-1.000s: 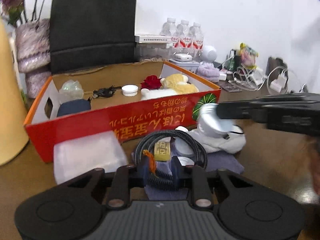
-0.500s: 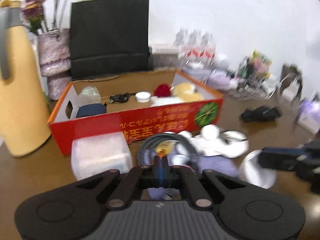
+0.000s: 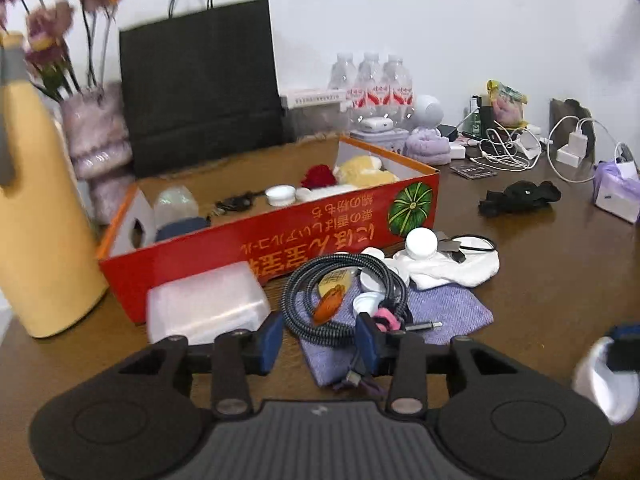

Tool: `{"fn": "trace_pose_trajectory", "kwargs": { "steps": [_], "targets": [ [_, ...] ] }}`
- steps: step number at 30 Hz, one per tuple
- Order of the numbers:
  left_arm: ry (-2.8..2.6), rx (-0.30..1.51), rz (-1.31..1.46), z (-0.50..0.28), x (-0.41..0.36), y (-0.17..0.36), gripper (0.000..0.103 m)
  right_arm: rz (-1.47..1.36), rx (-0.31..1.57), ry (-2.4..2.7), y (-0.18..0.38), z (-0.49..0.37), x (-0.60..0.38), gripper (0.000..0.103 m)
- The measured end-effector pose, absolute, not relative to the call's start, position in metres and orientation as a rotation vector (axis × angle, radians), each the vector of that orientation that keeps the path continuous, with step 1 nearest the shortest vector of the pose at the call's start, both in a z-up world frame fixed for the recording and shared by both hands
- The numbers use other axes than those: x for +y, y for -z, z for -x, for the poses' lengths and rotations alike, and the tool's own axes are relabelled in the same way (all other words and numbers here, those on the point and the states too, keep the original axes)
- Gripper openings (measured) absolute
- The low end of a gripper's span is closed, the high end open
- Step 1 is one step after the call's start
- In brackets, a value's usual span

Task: Organize objects

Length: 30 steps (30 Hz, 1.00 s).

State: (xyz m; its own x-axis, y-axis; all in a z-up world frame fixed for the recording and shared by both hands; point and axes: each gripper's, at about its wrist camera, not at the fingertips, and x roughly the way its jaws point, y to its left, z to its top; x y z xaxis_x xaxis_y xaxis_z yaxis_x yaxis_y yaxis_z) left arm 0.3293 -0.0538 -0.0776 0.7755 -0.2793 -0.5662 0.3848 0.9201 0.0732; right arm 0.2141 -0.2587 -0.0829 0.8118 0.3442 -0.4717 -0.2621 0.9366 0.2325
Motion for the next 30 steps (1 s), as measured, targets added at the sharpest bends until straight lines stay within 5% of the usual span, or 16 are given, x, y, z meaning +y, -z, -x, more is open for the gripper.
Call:
{"fn": "trace_pose_trajectory", "kwargs": {
  "steps": [2,6,23,30],
  "targets": [
    [0.390,0.600,-0.163,-0.344,-0.054,0.080,0.038,-0.159,0.538,-0.323,0.083,-0.215,-0.260,0.006],
    [0.395,0.671,-0.188,-0.368,-0.064,0.091,0.011,-0.159,0.566,-0.320,0.090,-0.226,-0.257,0.006],
    [0.356,0.487,0.068,-0.182,0.012,0.013,0.011,-0.188,0.544,-0.341,0.076,-0.187,-0.253,0.006],
    [0.382,0.420,0.031,-0.229,0.021,-0.031,0.011,-0.094,0.405,-0.371,0.018,-0.211,-0.253,0.005]
  ]
}}
